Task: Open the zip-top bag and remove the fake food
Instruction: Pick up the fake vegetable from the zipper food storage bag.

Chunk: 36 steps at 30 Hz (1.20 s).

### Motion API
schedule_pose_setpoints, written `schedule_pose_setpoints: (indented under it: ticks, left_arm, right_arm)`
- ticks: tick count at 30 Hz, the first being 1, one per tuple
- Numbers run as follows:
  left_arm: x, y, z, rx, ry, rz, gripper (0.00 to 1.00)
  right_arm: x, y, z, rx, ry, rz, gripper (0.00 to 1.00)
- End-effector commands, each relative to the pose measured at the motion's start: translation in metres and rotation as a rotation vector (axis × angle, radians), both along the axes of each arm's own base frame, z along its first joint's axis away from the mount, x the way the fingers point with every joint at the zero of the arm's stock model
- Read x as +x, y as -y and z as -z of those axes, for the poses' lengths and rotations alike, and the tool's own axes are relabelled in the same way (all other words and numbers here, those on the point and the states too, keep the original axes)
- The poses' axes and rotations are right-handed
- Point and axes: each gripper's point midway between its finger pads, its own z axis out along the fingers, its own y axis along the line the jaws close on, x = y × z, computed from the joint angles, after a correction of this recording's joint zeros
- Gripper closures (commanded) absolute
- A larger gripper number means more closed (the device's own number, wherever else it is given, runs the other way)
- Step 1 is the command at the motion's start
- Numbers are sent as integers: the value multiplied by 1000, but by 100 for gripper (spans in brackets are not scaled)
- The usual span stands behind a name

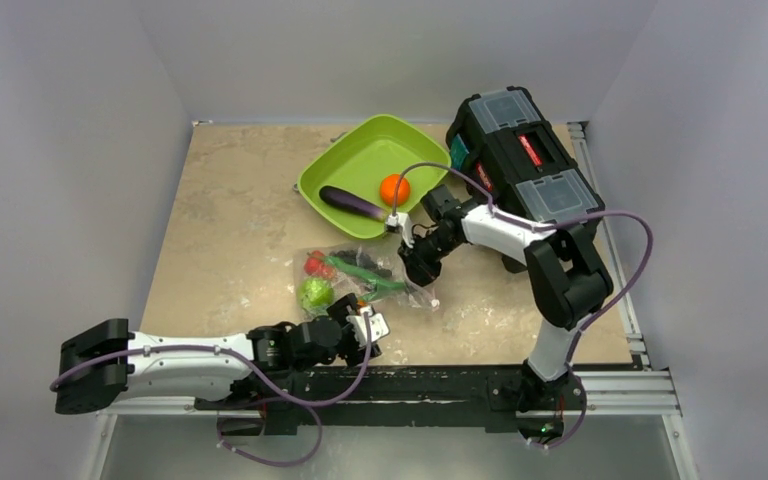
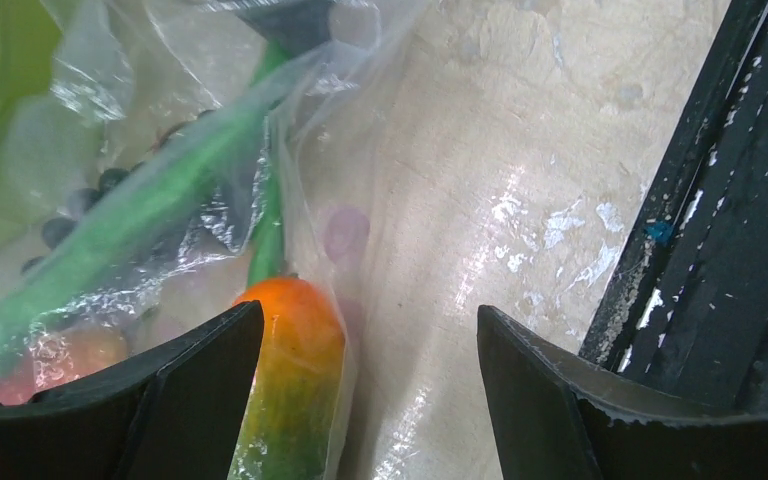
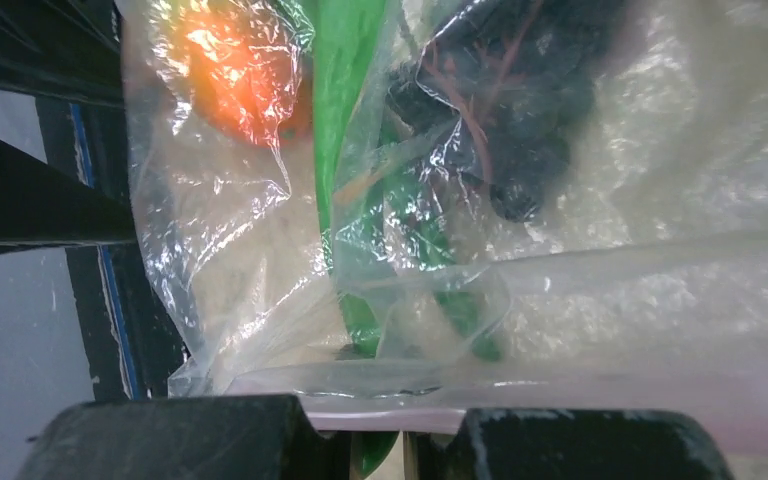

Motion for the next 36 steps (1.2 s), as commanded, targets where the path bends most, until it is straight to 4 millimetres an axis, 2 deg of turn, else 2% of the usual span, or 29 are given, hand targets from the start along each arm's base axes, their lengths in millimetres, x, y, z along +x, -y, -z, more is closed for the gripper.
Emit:
schedule_pose_setpoints:
  ticks: [1,9,15,22,32,36]
  left_arm:
    - [4,6,-6,-27,20,-15,22]
    - [13,-1,-14,-18,55,-64,22]
    - [13,-5,-22,-53,63,-75,22]
    - [8,-11,-55,-214,56,-89,21]
    - [-1,-28,-103,-499,-65,-168,0]
    - [-2,-39,-111,-538,-125,-231,0]
  right_arm:
    - [22,-10,-48,149,89,62,100]
    - [22,3,-54,162,57,95,100]
    - [40,26,-61,57,236,128,100]
    - [37,55,-52,-83,308,96,100]
    - [21,96,-43,-207,399,78,100]
    - [15,114,-36,-232,411,99,100]
